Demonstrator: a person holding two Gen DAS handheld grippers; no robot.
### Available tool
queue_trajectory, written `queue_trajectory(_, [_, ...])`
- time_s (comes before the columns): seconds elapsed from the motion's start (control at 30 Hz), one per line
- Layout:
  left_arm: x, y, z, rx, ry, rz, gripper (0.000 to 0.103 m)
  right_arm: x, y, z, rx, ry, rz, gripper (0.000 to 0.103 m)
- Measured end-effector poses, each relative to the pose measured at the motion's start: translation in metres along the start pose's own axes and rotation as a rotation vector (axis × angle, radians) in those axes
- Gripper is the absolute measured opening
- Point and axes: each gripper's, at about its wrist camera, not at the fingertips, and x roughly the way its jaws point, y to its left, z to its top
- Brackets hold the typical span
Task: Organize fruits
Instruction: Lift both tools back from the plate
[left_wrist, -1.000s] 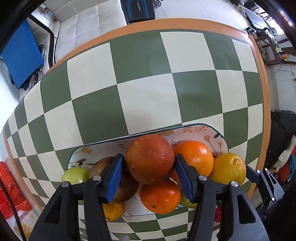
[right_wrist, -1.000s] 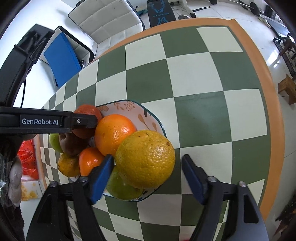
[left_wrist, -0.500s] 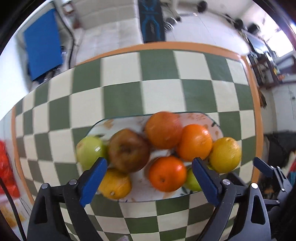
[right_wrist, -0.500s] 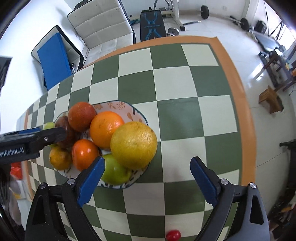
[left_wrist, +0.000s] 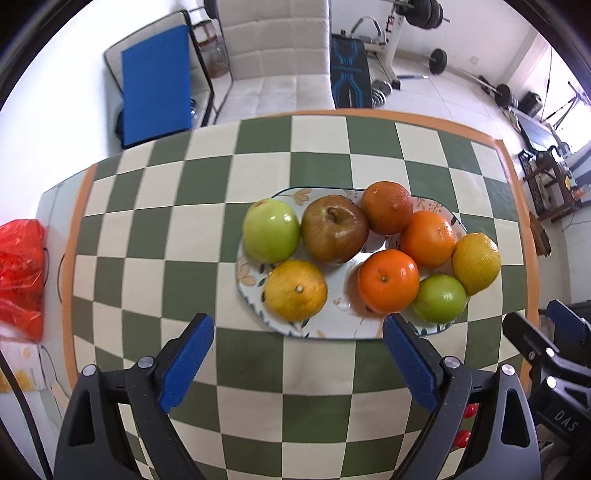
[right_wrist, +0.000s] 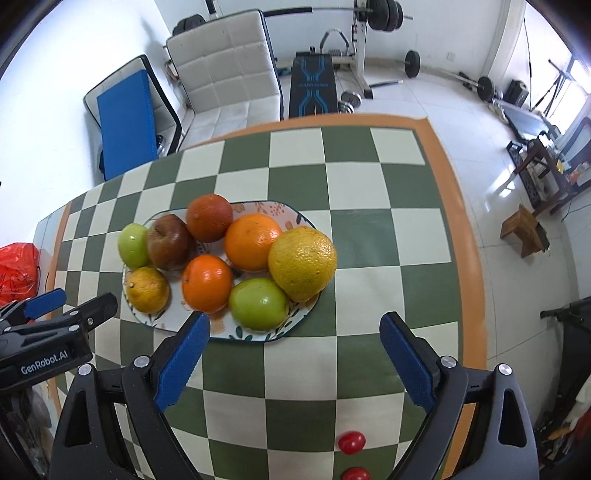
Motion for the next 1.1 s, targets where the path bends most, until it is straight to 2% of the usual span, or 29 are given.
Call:
queue_trajectory(0.23, [-0.052, 0.006, -0.025, -0.011, -0.104, -0.004, 0.094, -0.048, 0.013, -0.019, -0.034, -0.074, 0.007, 0.095])
queue_trajectory(0.5, [-0.119, 0.012, -0.056, -0.009, -0.225, -0.016, 0.094, -0.121, 0.021, -0.045, -0.048, -0.18, 0.032, 0.095])
queue_trajectory(0.83, [-0.183, 0.015, -0.091, -0.013, -0.307, -0.069, 0.094, -0.201, 0.027, -0.076, -0.071, -0.284, 0.046, 0.095])
queue_trajectory(1.1, [-0.214, 0.013, -0.11, -0.001, -0.365, -0.078, 0.094, -0.237, 0.03, -0.094, -0.066, -0.337, 0.071, 0.095])
